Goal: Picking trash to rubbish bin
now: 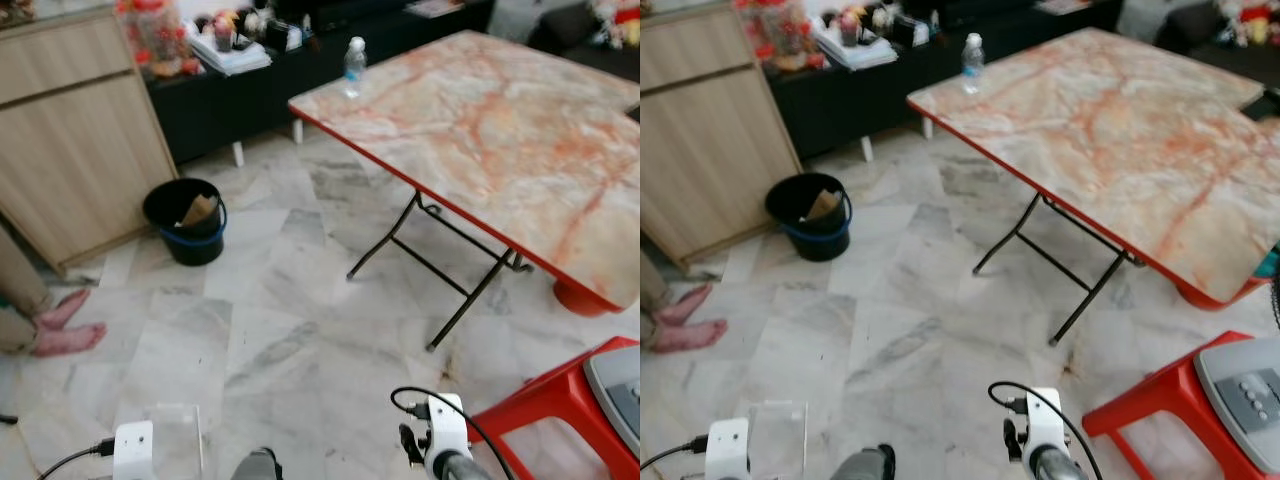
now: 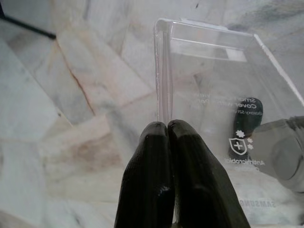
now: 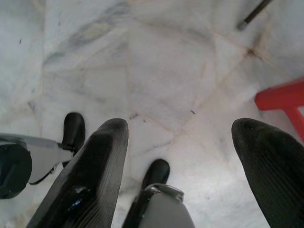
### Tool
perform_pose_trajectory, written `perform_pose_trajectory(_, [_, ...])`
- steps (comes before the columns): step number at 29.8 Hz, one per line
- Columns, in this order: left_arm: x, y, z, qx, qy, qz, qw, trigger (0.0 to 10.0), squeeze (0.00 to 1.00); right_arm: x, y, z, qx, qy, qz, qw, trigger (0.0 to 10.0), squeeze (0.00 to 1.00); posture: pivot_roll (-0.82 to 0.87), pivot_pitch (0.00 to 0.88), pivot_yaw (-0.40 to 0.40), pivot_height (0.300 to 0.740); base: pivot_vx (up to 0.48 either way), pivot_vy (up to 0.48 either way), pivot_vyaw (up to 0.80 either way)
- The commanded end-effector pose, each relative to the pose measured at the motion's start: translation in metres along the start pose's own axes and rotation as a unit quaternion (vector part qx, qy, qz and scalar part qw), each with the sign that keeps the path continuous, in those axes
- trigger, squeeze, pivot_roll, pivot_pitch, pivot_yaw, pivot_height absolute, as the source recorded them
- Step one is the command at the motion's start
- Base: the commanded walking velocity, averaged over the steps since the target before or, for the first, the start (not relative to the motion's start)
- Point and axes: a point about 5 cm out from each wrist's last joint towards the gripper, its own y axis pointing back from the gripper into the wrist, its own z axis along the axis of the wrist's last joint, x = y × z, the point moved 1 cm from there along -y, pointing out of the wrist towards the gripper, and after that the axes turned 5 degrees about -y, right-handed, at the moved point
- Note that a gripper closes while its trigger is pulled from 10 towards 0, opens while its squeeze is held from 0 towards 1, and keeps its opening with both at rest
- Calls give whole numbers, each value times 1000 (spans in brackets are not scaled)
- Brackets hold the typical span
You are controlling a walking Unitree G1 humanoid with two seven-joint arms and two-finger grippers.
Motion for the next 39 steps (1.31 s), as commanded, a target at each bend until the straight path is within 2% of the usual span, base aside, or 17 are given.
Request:
perform_pose_trajectory(1, [-1,3,-10,17,17,-1,1000,10000,0,-2,1,-8,17,6,-5,1000,10000,0,110,130,-40,740,0,0,800])
perform_pose_trajectory(11, [-2,4,-13,25,18,1,1000,10000,0,3,-1,1,8,-2,-1,1000,10000,0,109,149,-46,740,0,0,800])
perform_pose_trajectory(26, [-6,6,-21,40,6,-4,999,10000,0,0,0,-5,16,-12,-5,1000,10000,0,111,166,-50,740,0,0,766])
perform_pose_trajectory(31, [-8,6,-21,42,-4,-9,999,10000,0,0,0,-5,16,-34,2,999,10000,0,114,164,-47,740,0,0,91])
perform_pose_trajectory(39, [-7,6,-22,46,-9,-6,999,10000,0,1,0,-4,13,-40,1,999,10000,0,115,160,-44,740,151,0,0])
